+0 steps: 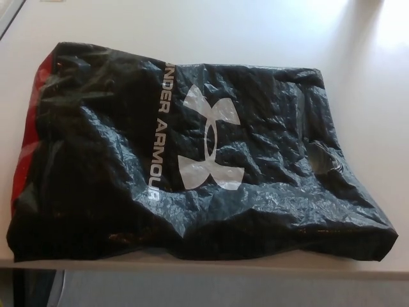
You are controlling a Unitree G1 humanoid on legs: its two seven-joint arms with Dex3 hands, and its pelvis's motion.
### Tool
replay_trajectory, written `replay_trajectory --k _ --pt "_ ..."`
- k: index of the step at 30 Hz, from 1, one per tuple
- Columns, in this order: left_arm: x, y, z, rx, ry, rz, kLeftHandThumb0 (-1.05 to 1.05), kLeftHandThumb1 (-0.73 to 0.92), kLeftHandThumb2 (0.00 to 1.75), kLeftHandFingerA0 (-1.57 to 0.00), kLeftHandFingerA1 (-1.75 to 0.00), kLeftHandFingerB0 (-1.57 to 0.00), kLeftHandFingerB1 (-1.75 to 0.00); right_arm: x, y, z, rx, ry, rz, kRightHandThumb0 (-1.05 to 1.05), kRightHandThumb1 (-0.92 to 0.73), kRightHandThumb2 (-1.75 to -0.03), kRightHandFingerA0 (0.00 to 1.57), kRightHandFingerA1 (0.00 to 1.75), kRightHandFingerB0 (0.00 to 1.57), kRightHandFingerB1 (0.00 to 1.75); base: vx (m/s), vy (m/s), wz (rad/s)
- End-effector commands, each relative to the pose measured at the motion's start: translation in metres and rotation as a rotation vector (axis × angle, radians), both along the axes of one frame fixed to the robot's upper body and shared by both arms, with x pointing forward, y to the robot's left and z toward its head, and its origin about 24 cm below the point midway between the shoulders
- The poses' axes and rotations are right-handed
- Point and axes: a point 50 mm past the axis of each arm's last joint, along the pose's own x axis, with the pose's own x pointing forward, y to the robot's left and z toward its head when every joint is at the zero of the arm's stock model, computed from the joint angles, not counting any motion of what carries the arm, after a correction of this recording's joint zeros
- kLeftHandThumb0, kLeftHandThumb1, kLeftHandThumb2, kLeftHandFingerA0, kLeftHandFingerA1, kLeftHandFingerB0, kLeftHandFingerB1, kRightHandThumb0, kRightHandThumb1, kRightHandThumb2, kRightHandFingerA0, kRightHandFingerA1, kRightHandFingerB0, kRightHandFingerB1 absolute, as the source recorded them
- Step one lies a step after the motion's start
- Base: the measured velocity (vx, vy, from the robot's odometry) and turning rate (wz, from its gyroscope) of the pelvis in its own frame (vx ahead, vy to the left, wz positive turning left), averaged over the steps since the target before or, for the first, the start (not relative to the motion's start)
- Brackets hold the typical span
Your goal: A plastic bag is kept in the middle of the desk and the robot uses both its hands to grab the bag from the left and right and brings its hands close together to compress the bag
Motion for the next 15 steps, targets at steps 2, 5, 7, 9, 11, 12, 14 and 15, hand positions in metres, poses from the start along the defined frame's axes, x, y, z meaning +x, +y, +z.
replay_trajectory --k 2,5,7,9,11,12,14,15 --pt "0.0020 0.0041 0.0025 -0.003 -0.014 0.009 -0.54 0.83 0.67 -0.49 -0.40 -0.38 -0.36 0.0020 -0.0060 0.0040 -0.013 -0.024 -0.015 -0.54 -0.87 -0.65 0.42 0.39 0.33 0.34 0.00 0.000 0.00" --pt "0.0021 0.0043 0.0026 -0.003 -0.014 0.009 -0.54 0.83 0.67 -0.49 -0.40 -0.38 -0.36 0.0019 -0.0058 0.0038 -0.013 -0.024 -0.016 -0.54 -0.87 -0.65 0.42 0.39 0.33 0.34 0.00 0.000 0.00" --pt "0.0022 0.0044 0.0027 -0.003 -0.014 0.009 -0.54 0.83 0.67 -0.49 -0.40 -0.38 -0.36 0.0019 -0.0057 0.0037 -0.013 -0.024 -0.016 -0.54 -0.87 -0.65 0.42 0.39 0.33 0.34 0.00 0.000 0.00" --pt "0.0022 0.0044 0.0027 -0.003 -0.014 0.009 -0.54 0.83 0.67 -0.49 -0.40 -0.38 -0.36 0.0019 -0.0057 0.0037 -0.013 -0.024 -0.016 -0.54 -0.87 -0.65 0.42 0.39 0.33 0.34 0.00 0.000 0.00" --pt "0.0022 0.0044 0.0027 -0.003 -0.014 0.009 -0.54 0.83 0.67 -0.49 -0.40 -0.38 -0.36 0.0019 -0.0057 0.0037 -0.013 -0.024 -0.016 -0.54 -0.87 -0.65 0.42 0.39 0.33 0.34 0.00 0.000 0.00" --pt "0.0022 0.0044 0.0027 -0.003 -0.014 0.009 -0.54 0.83 0.67 -0.49 -0.40 -0.38 -0.36 0.0019 -0.0057 0.0037 -0.013 -0.024 -0.016 -0.54 -0.87 -0.65 0.42 0.39 0.33 0.34 0.00 0.000 0.00" --pt "0.0022 0.0044 0.0027 -0.003 -0.014 0.009 -0.54 0.83 0.67 -0.49 -0.40 -0.38 -0.36 0.0019 -0.0057 0.0037 -0.013 -0.024 -0.016 -0.54 -0.87 -0.65 0.42 0.39 0.33 0.34 0.00 0.000 0.00" --pt "0.0022 0.0044 0.0027 -0.003 -0.014 0.009 -0.54 0.83 0.67 -0.49 -0.40 -0.38 -0.36 0.0019 -0.0057 0.0037 -0.013 -0.024 -0.016 -0.54 -0.87 -0.65 0.42 0.39 0.33 0.34 0.00 0.000 0.00"
